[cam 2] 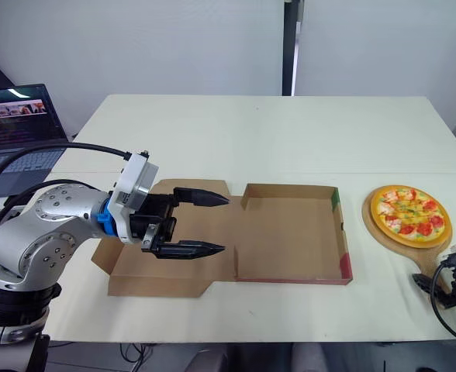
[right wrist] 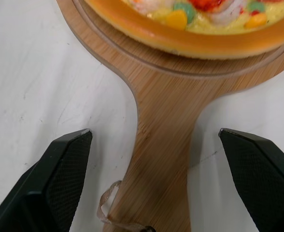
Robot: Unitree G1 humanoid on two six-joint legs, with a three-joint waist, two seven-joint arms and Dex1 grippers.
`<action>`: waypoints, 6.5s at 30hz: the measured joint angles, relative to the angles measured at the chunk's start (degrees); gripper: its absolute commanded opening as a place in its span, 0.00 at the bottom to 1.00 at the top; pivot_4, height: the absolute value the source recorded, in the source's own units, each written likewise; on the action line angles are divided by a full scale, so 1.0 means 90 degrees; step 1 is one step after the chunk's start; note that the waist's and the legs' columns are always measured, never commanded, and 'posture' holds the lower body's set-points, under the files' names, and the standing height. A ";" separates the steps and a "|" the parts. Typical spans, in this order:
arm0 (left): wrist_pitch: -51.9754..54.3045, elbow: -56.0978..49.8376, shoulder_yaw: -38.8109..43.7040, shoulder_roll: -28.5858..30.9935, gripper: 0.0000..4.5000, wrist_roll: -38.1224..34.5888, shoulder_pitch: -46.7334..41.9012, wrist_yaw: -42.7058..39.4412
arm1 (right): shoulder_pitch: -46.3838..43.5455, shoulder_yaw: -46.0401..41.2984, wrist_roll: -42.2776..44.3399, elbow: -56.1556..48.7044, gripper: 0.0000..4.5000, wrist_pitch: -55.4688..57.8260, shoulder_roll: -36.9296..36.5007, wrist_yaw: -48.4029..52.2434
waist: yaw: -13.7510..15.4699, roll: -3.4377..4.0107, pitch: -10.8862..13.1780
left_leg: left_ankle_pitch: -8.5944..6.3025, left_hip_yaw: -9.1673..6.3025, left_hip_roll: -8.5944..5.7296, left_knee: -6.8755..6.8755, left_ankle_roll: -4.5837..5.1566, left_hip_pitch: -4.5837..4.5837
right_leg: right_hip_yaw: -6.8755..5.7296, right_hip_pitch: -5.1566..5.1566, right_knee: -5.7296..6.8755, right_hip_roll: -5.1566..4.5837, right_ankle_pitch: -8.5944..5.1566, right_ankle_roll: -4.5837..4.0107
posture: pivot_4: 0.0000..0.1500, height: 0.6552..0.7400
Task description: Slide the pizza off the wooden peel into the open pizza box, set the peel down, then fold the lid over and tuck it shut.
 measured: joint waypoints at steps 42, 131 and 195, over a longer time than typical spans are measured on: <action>-0.0152 0.0177 -0.0002 -0.0274 1.00 0.0234 -0.0062 0.0243 | -0.0436 0.0072 0.0036 0.0544 0.35 -0.0359 0.0241 -0.0281 | 0.0006 -0.0069 -0.0023 | -0.0002 0.0006 0.0043 0.0003 -0.0003 0.0004 | 0.0000 0.0002 -0.0004 0.0039 0.0001 -0.0005 | 1.00 1.00; 0.0619 -0.0939 0.1622 0.1152 1.00 -0.0813 0.1735 0.0527 | -0.3199 0.2688 -0.1136 -0.0006 0.35 -0.2632 -0.2312 0.1926 | -0.0022 -0.0002 0.0034 | -0.0004 0.0020 0.0060 -0.0004 -0.0011 -0.0016 | -0.0001 -0.0035 -0.0002 0.0047 0.0001 -0.0018 | 1.00 1.00; 0.0116 -0.0121 0.0127 -0.0699 1.00 -0.0222 -0.0195 0.1054 | -0.0102 -0.1406 0.0551 -0.0807 0.99 -0.0390 0.0416 0.0288 | -0.0012 0.0013 0.0026 | -0.0004 0.0024 0.0076 0.0003 -0.0013 0.0009 | 0.0012 -0.0007 0.0002 0.0073 0.0003 -0.0019 | 1.00 1.00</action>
